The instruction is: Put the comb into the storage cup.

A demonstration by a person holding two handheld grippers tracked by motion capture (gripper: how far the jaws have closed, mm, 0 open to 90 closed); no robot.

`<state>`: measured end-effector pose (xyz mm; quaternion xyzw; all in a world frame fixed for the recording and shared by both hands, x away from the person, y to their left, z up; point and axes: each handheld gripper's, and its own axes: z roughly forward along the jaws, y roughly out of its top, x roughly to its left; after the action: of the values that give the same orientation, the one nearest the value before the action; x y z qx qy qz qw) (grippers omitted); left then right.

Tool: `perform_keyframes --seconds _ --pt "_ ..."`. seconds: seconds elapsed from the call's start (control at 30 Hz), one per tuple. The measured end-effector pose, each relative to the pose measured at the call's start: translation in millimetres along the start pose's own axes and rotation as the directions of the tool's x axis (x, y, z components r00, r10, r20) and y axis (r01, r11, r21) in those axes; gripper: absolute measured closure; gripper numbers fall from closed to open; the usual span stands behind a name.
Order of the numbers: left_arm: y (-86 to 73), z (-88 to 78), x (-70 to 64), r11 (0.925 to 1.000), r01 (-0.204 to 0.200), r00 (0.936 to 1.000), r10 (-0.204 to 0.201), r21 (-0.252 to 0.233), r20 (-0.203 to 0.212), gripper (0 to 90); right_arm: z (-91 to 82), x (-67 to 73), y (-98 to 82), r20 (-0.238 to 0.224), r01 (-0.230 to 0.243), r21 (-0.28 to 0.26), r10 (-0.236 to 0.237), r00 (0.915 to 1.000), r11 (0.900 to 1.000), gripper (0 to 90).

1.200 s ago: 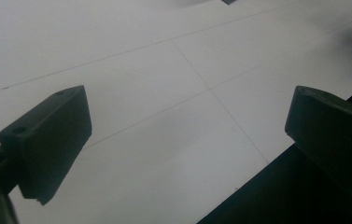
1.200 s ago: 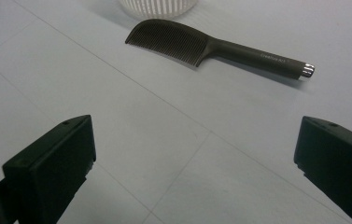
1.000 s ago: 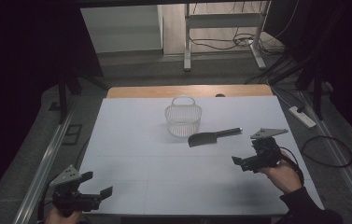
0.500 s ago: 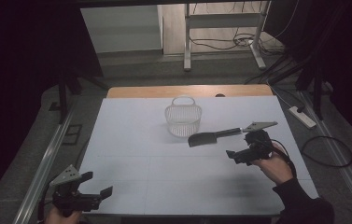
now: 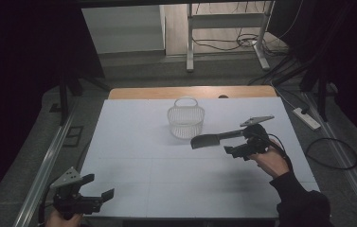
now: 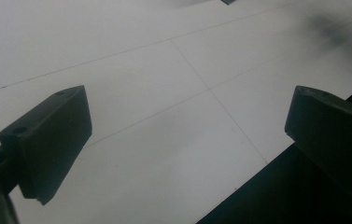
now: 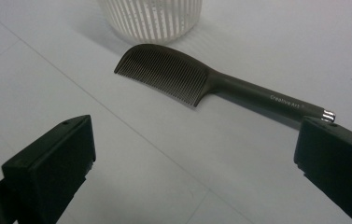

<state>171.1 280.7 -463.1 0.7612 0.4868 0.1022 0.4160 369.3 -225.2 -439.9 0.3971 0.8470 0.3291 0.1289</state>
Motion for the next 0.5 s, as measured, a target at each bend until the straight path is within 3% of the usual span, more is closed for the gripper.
perform_keyframes --seconds 0.5 --pt "-0.1 -0.1 0.9 1.0 0.003 1.0 -0.003 -0.001 0.007 1.7 25.9 -5.5 20.4 0.003 -0.003 0.037 0.003 1.0 0.999 0.0"
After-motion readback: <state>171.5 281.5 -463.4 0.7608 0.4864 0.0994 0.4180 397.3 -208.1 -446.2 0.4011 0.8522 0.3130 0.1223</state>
